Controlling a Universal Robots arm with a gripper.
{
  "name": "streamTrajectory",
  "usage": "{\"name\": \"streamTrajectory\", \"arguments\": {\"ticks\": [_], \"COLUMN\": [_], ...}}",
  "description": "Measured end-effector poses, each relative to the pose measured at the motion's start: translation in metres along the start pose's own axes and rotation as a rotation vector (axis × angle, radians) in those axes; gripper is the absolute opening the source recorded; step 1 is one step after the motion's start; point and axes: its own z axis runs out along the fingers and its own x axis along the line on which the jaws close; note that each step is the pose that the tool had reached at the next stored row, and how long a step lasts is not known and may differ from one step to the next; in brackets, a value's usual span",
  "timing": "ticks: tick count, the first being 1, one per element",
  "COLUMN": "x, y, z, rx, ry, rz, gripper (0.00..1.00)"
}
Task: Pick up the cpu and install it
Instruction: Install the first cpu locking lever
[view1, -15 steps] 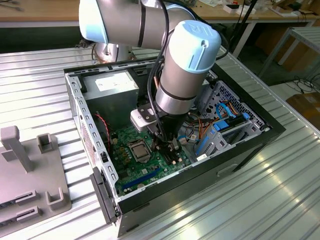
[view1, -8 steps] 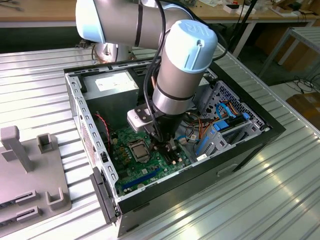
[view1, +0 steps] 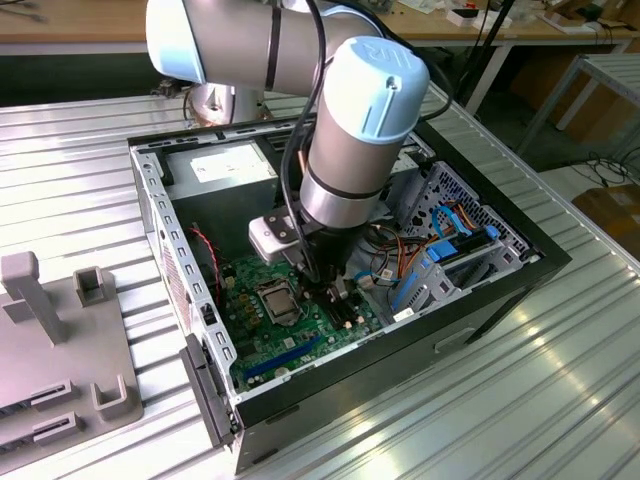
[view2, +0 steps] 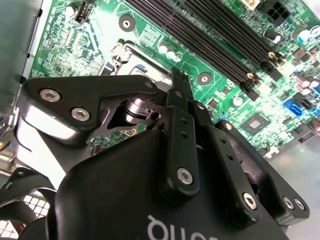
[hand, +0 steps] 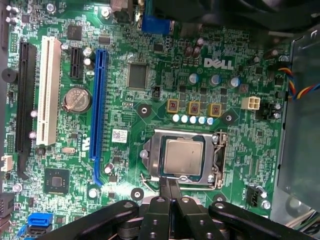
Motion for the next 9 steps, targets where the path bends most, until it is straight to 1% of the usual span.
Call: {"name": "streamTrajectory", "arguments": {"ticks": [2, 4, 7, 9], "x": [-0.0007, -0.0015, -0.0032, -0.0044], "y": [0.0027, 0.0042, 0.0085, 0.0109], "z": [-0.0001, -0.0002, -0.0004, -0.0006], "rx": [0.0001, 0.0, 0.0001, 0.0], "ry": [0.0, 0.0001, -0.0002, -0.0003], "rz": [0.0, 0.004, 0.022, 0.028], "gripper": [0.11, 0.11, 0.11, 0.11]}}
